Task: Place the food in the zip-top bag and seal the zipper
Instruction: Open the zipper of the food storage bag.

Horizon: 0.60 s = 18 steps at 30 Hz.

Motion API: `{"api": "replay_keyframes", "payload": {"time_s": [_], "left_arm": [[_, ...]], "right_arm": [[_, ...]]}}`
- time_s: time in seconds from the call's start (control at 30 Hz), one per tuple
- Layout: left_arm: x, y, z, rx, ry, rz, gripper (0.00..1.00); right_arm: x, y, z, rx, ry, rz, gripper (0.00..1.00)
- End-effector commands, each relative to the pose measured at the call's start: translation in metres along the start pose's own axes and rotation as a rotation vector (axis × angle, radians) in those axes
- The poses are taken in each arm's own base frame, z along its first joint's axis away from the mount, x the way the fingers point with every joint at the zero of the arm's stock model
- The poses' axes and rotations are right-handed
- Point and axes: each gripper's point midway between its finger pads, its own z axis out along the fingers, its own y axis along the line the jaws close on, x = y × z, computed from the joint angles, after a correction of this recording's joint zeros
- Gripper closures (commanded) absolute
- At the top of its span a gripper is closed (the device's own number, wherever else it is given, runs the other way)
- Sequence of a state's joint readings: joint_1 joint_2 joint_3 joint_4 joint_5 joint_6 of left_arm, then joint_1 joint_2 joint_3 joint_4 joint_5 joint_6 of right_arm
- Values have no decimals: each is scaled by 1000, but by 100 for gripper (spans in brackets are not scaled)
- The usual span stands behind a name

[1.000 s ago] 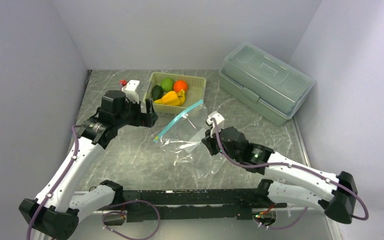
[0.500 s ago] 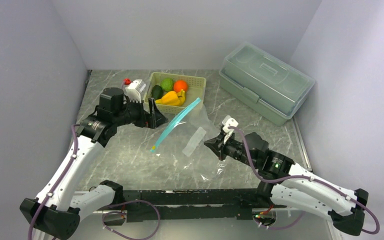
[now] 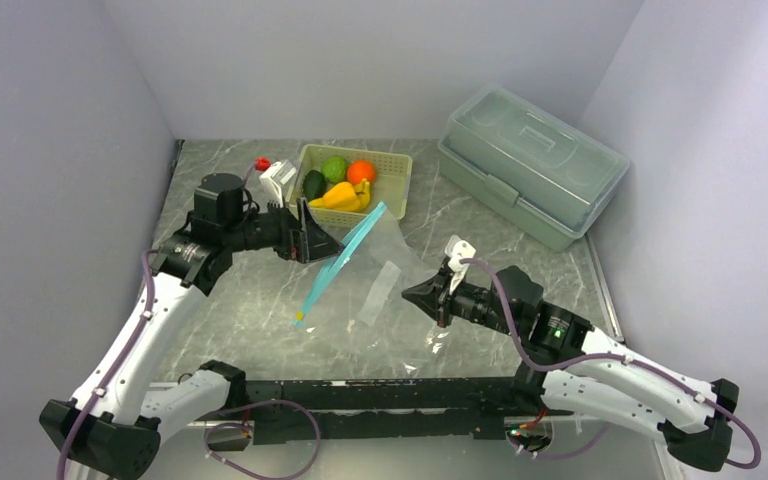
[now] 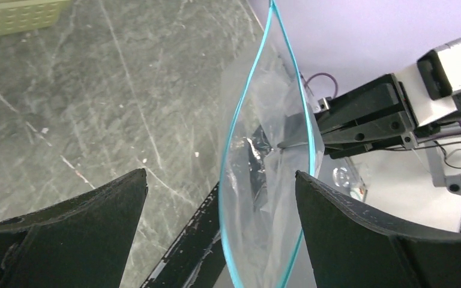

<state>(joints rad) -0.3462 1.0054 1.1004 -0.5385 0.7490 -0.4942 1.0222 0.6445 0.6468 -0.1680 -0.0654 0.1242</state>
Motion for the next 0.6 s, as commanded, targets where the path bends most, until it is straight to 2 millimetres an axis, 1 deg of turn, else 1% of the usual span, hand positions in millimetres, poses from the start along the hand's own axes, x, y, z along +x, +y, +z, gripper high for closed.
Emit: {"api": "replay_keyframes", "payload": {"time_s": [0.0,0.17,0.37,0.47,0.57], "left_arm": [[3,-24,-7,122,14,17,0],[10,-23,-8,123,36,5,3],[12,-28,-10,150,37,7,3],[13,-29,-9,171,47,2,7],[15,-25,-6,166,64,-12,9]], "right_arm": [[-49,21,-5,-90,-141,4,100],[-59,26,-6,-112,-163,1,100],[-67,32,-9,-134,-184,-2,100],[-72,35,-11,-149,-200,-1,100],[-76,34,-12,-142,-210,-6,100]]}}
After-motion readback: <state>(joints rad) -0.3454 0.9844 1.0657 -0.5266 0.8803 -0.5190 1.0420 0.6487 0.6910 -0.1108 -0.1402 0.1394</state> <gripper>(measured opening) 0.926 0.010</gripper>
